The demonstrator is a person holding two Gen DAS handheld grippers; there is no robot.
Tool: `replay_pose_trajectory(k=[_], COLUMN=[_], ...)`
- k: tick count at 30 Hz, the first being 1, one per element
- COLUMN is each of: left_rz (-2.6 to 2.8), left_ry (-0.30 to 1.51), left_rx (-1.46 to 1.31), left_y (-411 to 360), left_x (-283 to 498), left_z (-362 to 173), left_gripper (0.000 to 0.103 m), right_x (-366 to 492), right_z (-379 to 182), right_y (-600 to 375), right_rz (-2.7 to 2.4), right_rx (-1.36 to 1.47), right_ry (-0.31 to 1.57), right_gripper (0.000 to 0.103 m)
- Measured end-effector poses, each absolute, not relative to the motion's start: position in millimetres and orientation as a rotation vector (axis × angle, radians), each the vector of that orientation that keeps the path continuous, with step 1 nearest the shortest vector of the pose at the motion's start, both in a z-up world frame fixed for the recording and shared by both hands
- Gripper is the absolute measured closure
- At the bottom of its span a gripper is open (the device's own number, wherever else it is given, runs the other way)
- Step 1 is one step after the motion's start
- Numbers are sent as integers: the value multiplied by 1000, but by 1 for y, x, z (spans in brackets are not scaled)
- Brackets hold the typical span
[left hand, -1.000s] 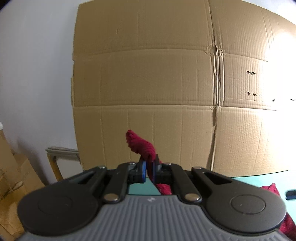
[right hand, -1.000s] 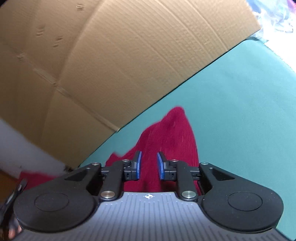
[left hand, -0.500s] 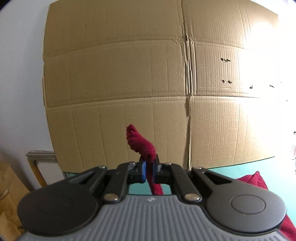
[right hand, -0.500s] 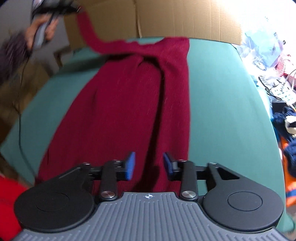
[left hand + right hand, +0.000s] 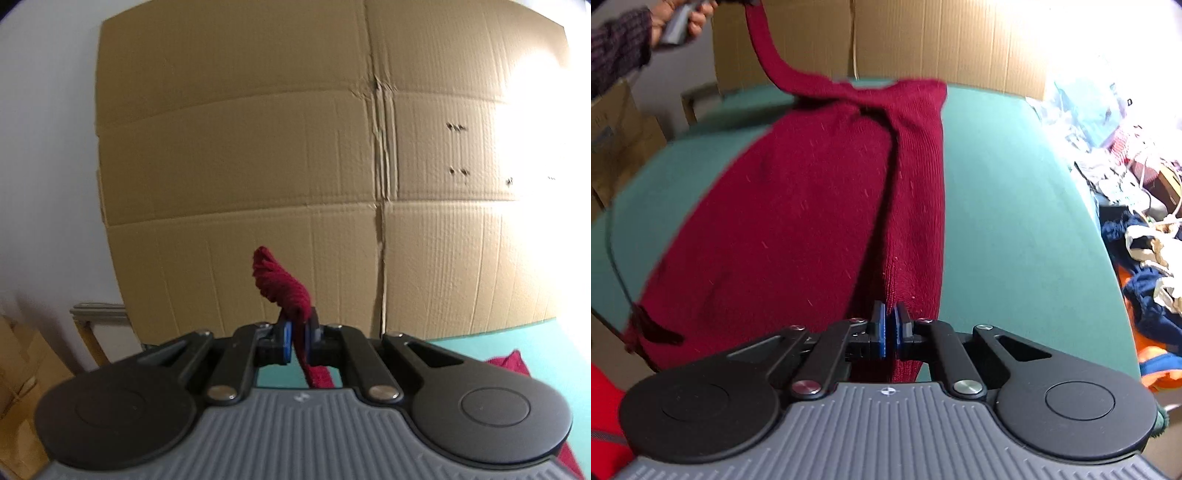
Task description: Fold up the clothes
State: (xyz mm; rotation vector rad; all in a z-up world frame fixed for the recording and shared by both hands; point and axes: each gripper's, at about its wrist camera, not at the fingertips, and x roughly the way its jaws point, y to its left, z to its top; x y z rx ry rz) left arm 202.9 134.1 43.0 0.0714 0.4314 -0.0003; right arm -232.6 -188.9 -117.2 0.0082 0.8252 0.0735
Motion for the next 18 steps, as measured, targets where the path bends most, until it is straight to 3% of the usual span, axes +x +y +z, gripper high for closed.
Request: replay_pose_trajectory(k=[7, 18], left_rz=[59, 73], left_ry=[406, 300], left_rx=[94, 63], left_y=[140, 164], left_x=[206, 202], left_z=[68, 55], left_gripper=[101, 101], right_x=[-235, -237], right_z=[-115, -122], right_y=[-165, -149], right_rz=[194, 116], right_rx=[-50, 32], right_ry=[818, 844], right_gripper=[98, 98])
